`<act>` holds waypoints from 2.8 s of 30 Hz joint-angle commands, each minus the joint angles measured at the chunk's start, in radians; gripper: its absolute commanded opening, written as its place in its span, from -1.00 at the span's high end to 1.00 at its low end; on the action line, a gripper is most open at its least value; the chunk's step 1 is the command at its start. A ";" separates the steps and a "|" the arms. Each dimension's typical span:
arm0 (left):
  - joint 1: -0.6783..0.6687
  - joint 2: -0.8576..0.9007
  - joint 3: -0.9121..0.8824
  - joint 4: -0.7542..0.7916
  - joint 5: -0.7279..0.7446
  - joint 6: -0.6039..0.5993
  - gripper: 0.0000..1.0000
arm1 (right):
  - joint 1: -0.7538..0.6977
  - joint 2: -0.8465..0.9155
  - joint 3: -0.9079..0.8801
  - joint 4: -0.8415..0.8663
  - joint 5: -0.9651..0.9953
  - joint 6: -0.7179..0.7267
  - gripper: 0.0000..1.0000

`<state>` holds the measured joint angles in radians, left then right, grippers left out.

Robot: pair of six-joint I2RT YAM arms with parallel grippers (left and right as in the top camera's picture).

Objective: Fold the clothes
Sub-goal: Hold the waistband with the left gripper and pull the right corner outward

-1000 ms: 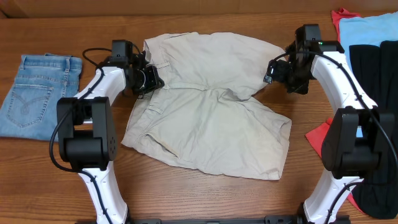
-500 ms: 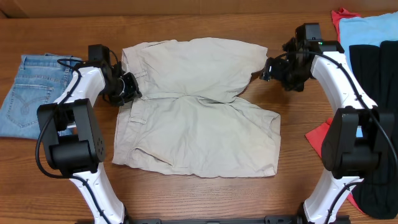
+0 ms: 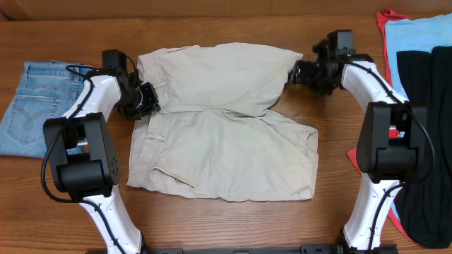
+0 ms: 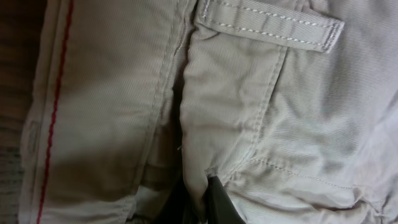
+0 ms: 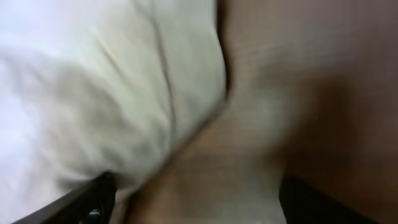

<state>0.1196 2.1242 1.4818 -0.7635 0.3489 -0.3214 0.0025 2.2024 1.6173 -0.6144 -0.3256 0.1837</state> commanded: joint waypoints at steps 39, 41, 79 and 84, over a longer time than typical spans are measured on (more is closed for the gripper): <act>0.009 -0.003 0.001 -0.026 -0.095 0.000 0.92 | 0.075 -0.037 0.463 -0.124 0.236 -0.139 -0.22; 0.009 -0.003 0.001 -0.026 -0.095 0.000 0.92 | 0.070 -0.032 0.463 -0.187 0.239 -0.140 -0.28; 0.009 -0.003 0.001 -0.034 -0.094 0.000 0.92 | 0.144 0.269 0.437 -0.200 0.141 -0.105 0.74; 0.009 -0.003 0.001 -0.035 -0.094 0.000 0.91 | 0.139 0.264 0.443 -0.279 0.182 -0.090 0.92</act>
<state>0.1196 2.1223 1.4857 -0.7822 0.3290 -0.3218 0.1398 2.4573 2.0533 -0.8673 -0.1707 0.0792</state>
